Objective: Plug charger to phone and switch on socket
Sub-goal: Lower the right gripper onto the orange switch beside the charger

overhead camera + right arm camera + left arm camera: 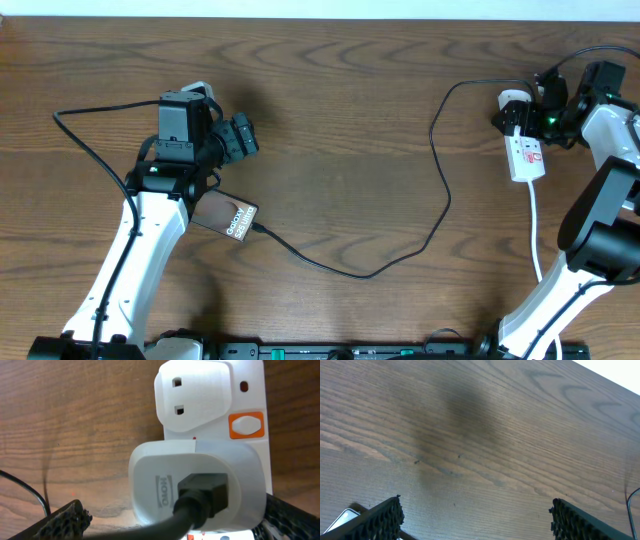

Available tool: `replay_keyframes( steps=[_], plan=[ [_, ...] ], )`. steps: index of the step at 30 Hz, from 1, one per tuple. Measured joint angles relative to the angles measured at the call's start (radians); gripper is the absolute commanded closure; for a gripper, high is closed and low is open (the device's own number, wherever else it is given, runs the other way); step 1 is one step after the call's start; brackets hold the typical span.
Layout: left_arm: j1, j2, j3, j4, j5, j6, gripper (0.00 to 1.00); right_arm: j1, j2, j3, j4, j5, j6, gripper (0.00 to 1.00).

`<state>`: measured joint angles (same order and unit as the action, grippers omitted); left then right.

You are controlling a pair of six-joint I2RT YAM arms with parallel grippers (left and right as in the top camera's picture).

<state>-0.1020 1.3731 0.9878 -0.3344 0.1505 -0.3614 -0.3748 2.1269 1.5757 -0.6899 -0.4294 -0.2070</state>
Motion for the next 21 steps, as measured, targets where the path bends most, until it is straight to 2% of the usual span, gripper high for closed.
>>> replay_keyframes(
  steps=[6,21],
  plan=[
    [0.000,0.000,0.000,-0.009,0.000,0.000,0.08,0.001,0.008,0.035,-0.063,0.020,0.005,0.02],
    [0.000,0.000,0.000,-0.011,0.000,0.000,0.08,0.002,0.009,0.040,-0.080,0.025,0.013,0.02]
  ],
)
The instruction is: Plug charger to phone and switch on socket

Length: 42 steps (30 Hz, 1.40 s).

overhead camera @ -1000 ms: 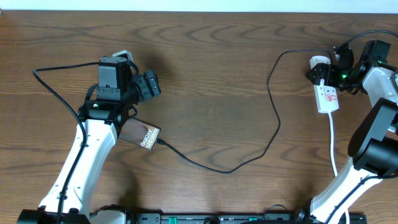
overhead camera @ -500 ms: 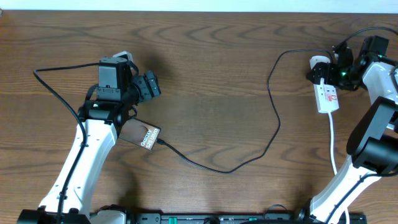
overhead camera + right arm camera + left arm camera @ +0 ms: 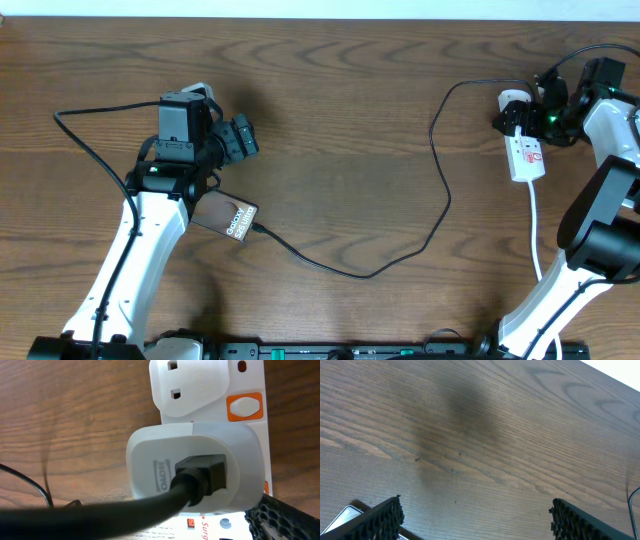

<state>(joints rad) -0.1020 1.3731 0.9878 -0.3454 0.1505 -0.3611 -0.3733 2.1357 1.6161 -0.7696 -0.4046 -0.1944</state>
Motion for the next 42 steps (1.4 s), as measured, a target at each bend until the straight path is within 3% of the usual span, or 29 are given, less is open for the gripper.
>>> replay_keyframes(
  steps=[42],
  plan=[
    [0.000,0.000,0.000,-0.005,0.000,0.000,0.08,0.003,0.000,0.001,-0.027,-0.052,0.031,0.05]
  ],
)
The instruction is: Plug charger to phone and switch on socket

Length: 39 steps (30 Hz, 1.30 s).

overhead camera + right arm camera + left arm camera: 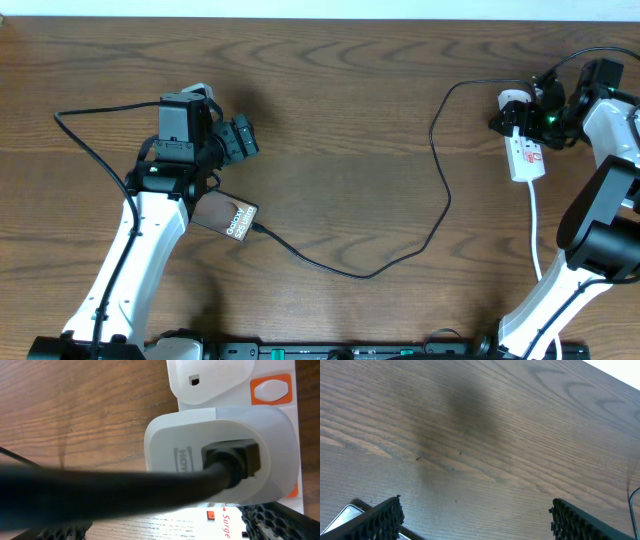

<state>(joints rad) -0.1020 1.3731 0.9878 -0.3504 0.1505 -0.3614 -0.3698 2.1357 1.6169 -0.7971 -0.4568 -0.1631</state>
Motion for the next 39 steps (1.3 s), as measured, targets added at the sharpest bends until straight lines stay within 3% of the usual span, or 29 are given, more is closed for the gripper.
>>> replay_keyframes(
  steps=[39],
  plan=[
    [0.000,0.000,0.000,-0.006,0.000,0.000,0.08,0.001,0.066,0.090,0.001,0.084,-0.001,0.07]
  ],
)
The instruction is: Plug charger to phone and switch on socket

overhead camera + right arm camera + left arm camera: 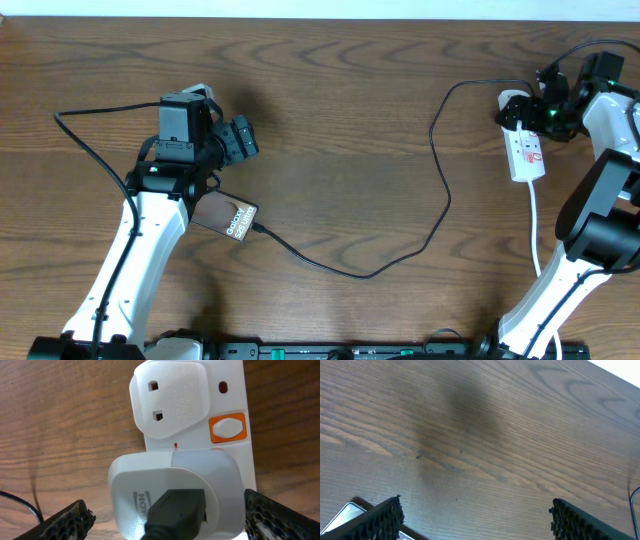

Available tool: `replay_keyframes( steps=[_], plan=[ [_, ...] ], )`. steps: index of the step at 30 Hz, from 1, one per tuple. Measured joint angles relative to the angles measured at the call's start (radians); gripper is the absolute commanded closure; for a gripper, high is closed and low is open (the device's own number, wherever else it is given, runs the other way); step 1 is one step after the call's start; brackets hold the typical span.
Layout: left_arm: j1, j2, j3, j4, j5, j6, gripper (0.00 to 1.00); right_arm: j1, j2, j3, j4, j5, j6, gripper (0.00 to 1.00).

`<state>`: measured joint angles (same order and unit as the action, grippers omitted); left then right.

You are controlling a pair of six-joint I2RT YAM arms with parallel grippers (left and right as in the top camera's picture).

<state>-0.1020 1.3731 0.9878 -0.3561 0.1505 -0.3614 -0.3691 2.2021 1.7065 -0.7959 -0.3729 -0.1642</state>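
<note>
The phone [228, 216] lies flat by my left arm, and the black cable [370, 271] is plugged into its right end. That cable loops across the table to the white charger [175, 492], which sits in the white socket strip [526, 155]. An orange switch [227, 428] sits beside the free upper socket [167, 397]. My right gripper [172, 520] is open, one finger on each side of the charger. My left gripper [477, 520] is open over bare wood, with a phone corner [342, 515] at its left finger.
The strip's white lead [537, 235] runs toward the table's near edge on the right. The wooden table [340, 130] shows a dark shadow patch [470, 405] ahead of my left gripper. The left arm's own black cable [90, 145] curves at the far left.
My right gripper has shifted toward the far end of the strip. The upper socket and orange switch are now in full view, and the cable no longer crosses the picture. The left arm is unchanged.
The cable was in the phone and the charger in the strip throughout. My right gripper stayed open around the charger. It sat lower over the plug in two moments, with the cable across its view, and is now further up the strip. The left gripper hung still, open.
</note>
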Motion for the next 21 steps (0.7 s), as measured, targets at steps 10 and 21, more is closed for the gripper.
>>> replay_keyframes(
  steps=[10,21],
  plan=[
    [0.000,0.000,0.000,-0.001,0.000,0.000,0.08,0.015,0.000,0.006,-0.007,0.013,0.011,0.07],
    [0.000,0.000,0.000,-0.001,0.000,0.000,0.08,0.024,0.000,0.014,-0.029,0.037,0.026,0.10]
  ],
)
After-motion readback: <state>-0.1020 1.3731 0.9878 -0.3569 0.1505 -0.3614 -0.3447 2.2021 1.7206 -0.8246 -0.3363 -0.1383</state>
